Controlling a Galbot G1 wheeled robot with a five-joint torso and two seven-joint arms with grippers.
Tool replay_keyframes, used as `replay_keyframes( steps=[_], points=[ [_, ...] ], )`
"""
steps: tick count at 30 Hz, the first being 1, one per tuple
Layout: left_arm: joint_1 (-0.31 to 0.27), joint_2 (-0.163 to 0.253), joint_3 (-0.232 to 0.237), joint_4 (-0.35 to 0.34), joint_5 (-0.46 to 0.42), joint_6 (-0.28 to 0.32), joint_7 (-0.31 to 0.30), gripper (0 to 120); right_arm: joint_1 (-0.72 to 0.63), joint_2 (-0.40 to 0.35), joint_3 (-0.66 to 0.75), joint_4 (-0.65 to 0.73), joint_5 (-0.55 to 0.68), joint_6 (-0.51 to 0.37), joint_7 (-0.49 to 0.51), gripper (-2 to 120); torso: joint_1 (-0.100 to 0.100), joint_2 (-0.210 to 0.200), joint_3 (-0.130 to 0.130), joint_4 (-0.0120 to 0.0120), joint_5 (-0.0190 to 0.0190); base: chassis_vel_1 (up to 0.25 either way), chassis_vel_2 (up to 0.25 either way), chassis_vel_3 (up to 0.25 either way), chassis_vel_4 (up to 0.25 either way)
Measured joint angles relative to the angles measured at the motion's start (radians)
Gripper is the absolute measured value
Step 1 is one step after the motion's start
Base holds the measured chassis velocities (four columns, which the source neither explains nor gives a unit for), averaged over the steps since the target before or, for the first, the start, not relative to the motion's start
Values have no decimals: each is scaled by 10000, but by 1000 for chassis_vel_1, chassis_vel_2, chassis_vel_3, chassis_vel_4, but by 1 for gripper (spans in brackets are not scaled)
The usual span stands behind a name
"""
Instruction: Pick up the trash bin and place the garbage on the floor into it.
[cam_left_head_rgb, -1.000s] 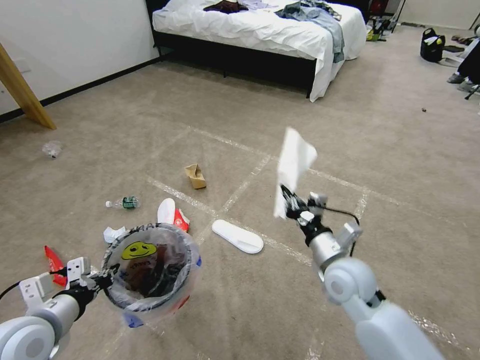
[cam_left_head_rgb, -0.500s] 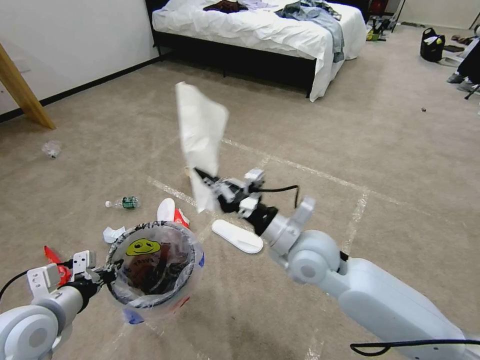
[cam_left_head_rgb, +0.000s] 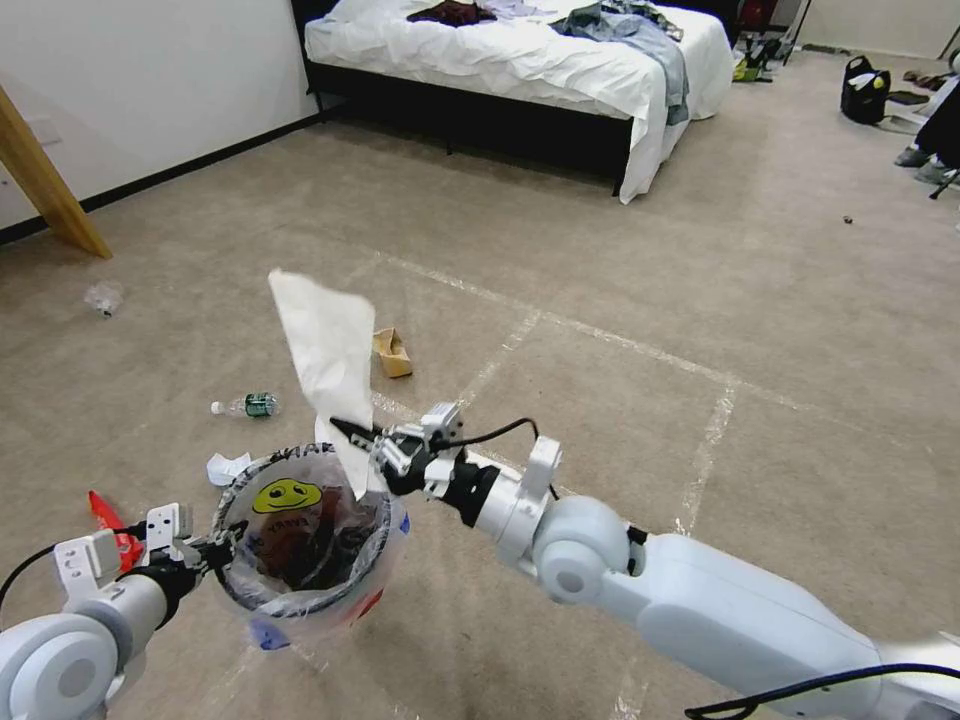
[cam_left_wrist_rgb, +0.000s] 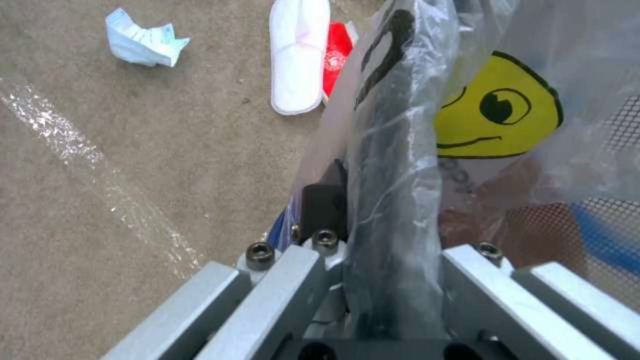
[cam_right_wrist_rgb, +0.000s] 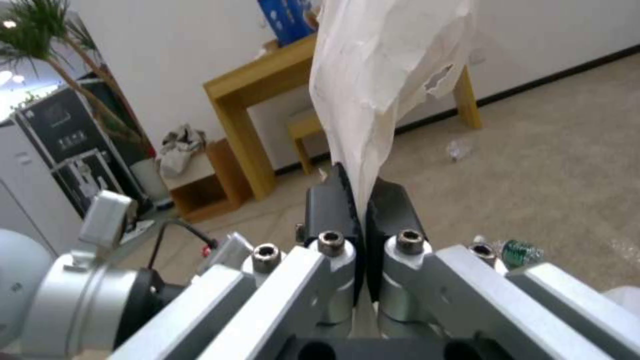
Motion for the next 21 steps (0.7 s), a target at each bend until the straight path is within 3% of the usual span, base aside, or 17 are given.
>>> replay_keyframes(
  steps=[21],
  points=[
    [40,-36,-158,-274,-121,-1,2,1,-8,482,-695,-692,-451,35,122,0,0,0,-1,-1,0,0,0,0,0]
  ],
)
